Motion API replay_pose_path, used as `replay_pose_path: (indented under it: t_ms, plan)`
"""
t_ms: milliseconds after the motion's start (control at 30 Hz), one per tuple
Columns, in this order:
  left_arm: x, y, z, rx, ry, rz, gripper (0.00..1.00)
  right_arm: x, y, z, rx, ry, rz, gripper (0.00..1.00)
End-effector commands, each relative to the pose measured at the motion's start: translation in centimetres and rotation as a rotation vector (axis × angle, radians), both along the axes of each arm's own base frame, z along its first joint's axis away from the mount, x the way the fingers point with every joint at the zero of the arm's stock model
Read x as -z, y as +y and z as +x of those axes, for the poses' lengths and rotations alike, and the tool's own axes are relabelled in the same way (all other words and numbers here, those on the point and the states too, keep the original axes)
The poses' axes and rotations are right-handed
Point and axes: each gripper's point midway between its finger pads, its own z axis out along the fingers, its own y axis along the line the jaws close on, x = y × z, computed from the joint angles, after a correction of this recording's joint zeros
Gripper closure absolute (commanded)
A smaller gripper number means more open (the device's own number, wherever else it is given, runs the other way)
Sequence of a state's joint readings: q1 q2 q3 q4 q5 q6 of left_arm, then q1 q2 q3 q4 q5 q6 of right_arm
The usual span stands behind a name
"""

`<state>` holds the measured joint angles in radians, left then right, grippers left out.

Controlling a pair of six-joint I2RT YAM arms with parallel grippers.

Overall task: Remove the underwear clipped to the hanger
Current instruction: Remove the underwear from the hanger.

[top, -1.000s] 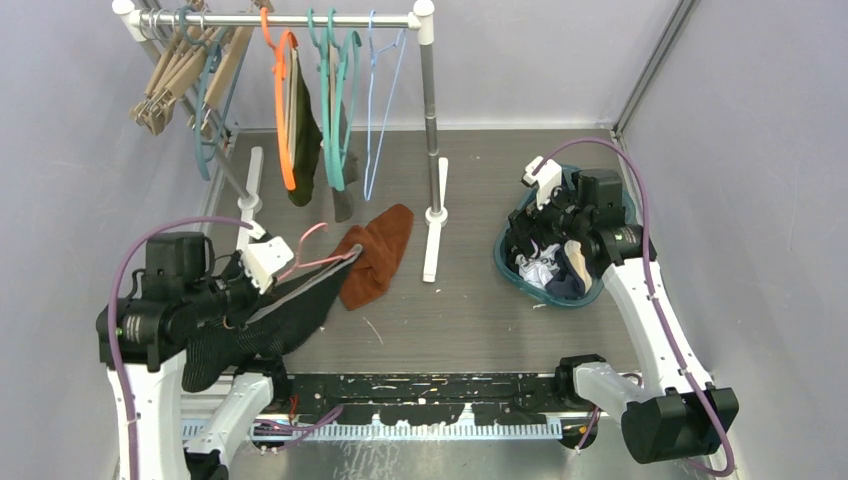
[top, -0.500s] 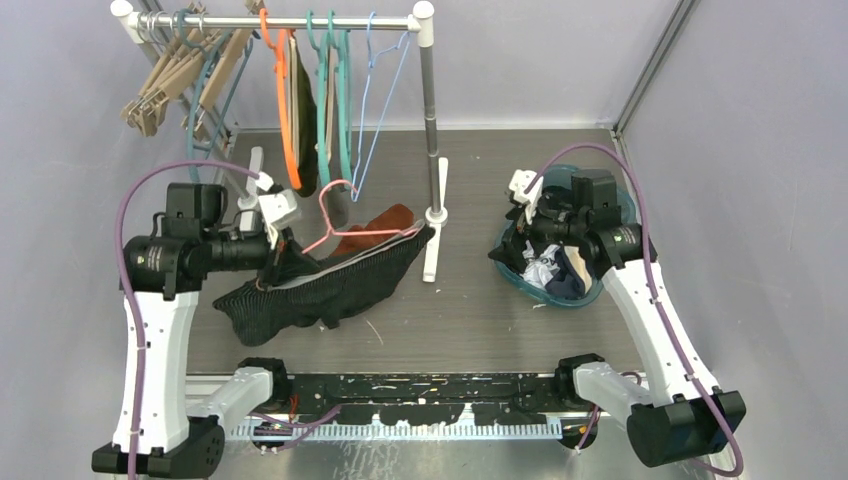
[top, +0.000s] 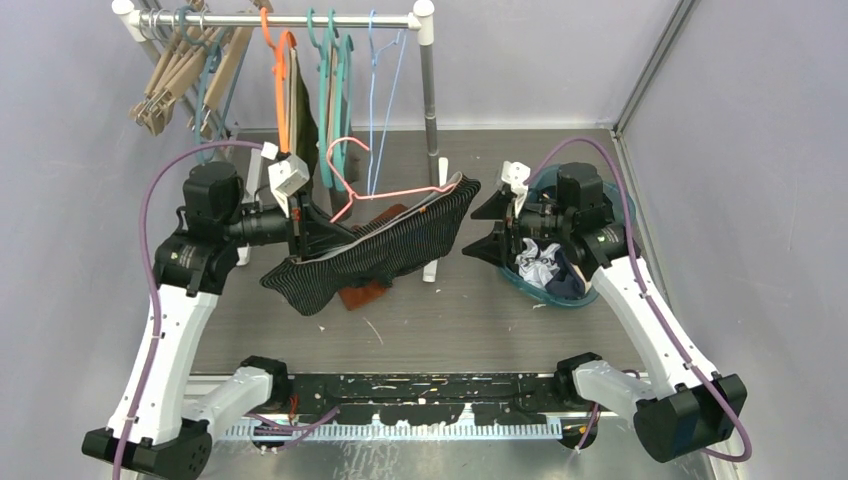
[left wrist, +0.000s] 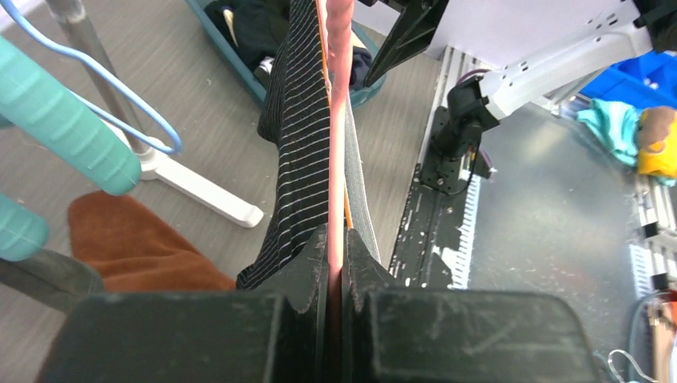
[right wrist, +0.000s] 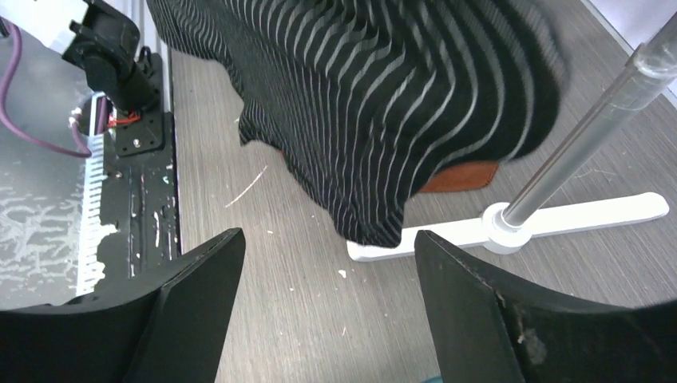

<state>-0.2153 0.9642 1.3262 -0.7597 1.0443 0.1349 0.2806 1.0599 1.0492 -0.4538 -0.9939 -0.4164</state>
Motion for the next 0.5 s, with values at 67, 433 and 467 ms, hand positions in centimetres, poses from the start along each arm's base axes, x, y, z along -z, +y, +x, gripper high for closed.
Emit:
replay_pose_path:
  t_ms: [67,433,467]
  plan:
    - [-1.3,-0.8,-0.9,0.040,-0.002,-0.107,1.00,-3.4,1.1,-0.8,-0.029,-0.046,0.148,0.23]
    - [0.8,-0.3,-2.6,0.093,-0.002,-0.104,1.00,-5.1,-1.4,-0.2,0.064,-0.145,0.132,0.19]
    - [1.1,-0.2,-2.7,0.102,-0.018,-0.093,1.00,-5.5,-1.6,-0.2,0.072,-0.158,0.117,0.18]
